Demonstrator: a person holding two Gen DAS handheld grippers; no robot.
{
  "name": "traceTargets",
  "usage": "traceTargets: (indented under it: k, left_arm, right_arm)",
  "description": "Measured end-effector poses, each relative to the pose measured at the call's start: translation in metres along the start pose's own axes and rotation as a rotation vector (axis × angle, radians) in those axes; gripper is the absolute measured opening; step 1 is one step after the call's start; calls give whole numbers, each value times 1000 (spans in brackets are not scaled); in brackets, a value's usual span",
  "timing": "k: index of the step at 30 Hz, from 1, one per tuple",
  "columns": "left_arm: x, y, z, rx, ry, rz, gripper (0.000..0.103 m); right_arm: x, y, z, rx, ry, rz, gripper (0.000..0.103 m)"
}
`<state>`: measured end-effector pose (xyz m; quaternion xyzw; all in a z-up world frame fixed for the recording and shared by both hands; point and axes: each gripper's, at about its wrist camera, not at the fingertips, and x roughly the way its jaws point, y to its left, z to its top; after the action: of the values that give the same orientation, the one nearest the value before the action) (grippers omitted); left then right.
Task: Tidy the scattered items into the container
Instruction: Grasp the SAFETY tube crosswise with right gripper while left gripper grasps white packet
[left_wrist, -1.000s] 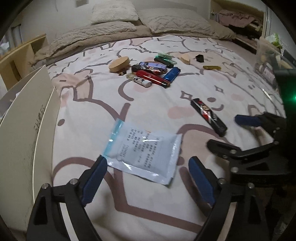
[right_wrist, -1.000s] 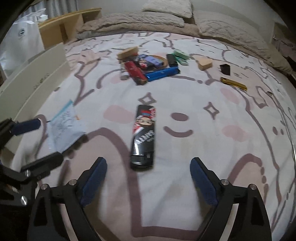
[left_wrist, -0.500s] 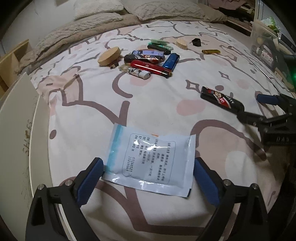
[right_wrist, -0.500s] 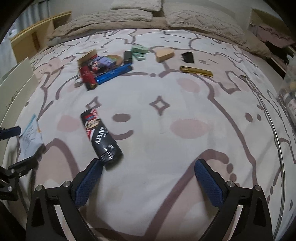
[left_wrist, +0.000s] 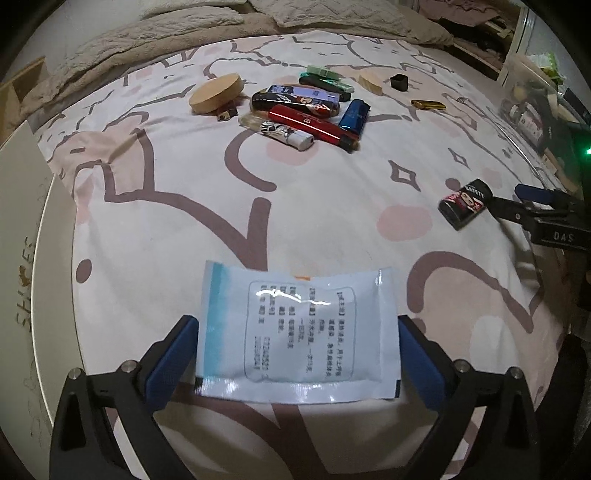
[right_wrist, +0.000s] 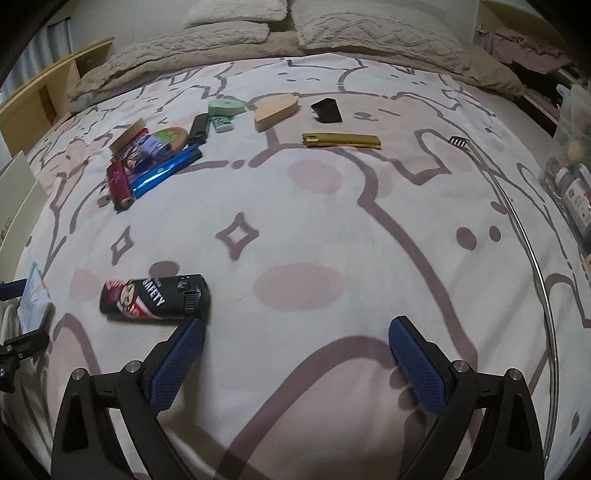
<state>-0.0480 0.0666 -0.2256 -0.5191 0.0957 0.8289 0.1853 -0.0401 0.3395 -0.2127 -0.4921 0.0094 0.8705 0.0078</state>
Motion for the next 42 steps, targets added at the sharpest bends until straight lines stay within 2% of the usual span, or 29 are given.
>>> traceTargets:
  k: [4, 8, 12, 17, 24, 29, 30, 33, 37, 42]
  left_arm:
    - [2, 3, 3, -8, 1, -11, 103]
    - [0, -1, 1, -10, 0, 12, 103]
    - [-1, -2, 0, -19, 5, 20, 103]
    - [-1, -10, -3, -6, 5, 49, 103]
    - [-4, -14, -6, -20, -9, 48, 93]
    - [-6, -17, -8, -37, -29, 64, 91]
    - [-7, -18, -8, -44, -35, 66, 89]
    - [-11, -23, -9, -48, -60, 60, 76]
    - [-13, -29, -11, -44, -81, 88, 73]
    - [-17, -27, -11, -73, -98, 81, 67]
  right_arm:
    - [5, -3, 5, -5, -6, -8, 103]
    - [4, -3, 6, -19, -16, -3, 103]
    - [-2, 3, 1, -84, -20, -1, 103]
    - [-5, 22, -8, -184, -22, 79, 103]
    - [-5, 54, -12, -233, -51, 103, 103]
    - [-4, 66, -10, -235, -64, 111, 103]
    - [-3, 68, -9, -232, -65, 113, 103]
    - [-1, 71, -7, -222, -63, 123, 103]
    - [-1, 76, -6, -202, -65, 137, 103]
    - [-2, 81, -6, -197, -71, 131, 103]
